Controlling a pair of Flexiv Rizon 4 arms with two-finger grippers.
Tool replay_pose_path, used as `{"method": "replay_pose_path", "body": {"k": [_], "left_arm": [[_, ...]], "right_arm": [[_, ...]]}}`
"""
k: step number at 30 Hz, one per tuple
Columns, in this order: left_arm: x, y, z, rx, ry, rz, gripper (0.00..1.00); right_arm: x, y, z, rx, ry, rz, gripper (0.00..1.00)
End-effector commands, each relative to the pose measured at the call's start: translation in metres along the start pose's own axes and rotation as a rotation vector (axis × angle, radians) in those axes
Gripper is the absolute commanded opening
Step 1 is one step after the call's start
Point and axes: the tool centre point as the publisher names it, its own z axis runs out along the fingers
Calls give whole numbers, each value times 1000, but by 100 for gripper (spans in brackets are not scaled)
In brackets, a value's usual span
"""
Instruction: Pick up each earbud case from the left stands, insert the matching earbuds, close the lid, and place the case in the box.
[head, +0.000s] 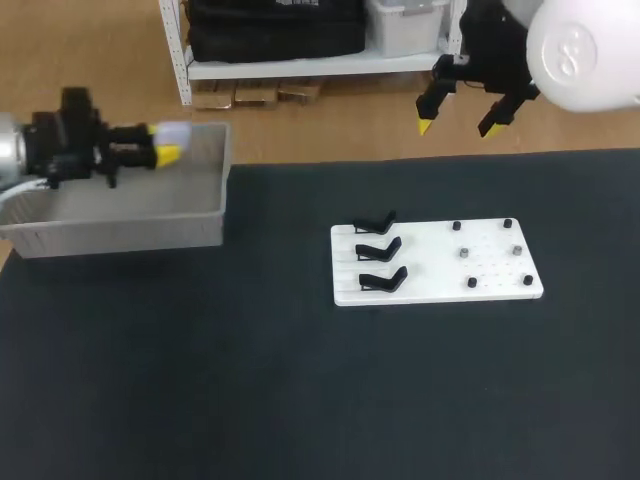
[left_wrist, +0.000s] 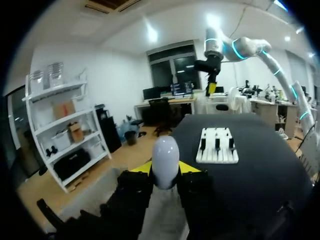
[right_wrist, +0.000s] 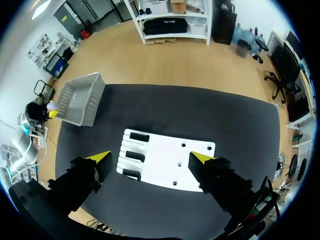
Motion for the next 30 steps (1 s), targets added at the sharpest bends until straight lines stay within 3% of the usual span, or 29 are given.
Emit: {"method": "replay_pose_path", "body": {"k": [1, 7, 11, 18, 19, 20, 21, 22, 25, 30], "left_arm": [[19, 5, -4, -70, 69, -54, 0], [47, 26, 2, -93, 171, -123, 0], [66, 35, 11, -93, 197, -159, 0], [91, 45, 26, -70, 173, -176, 0], [93, 46, 28, -61, 164, -179, 12], [94, 46, 29, -63, 150, -183, 43], [94, 47, 29, -65, 144, -183, 92], [93, 48, 29, -63, 144, -178, 100], [82, 47, 27, -67, 137, -166, 100], [56, 25, 25, -59, 153, -150, 100]], "right_arm": [[3, 0, -1, 2, -7, 2, 100], [3, 0, -1, 2, -7, 2, 100], [3, 0, -1, 2, -7, 2, 100], [3, 0, -1, 2, -7, 2, 100], [3, 0, -1, 2, -7, 2, 100], [3, 0, -1, 2, -7, 2, 100], [3, 0, -1, 2, -7, 2, 100], [3, 0, -1, 2, -7, 2, 100], [3, 0, -1, 2, -7, 2, 100], [3, 0, -1, 2, -7, 2, 100]]}}
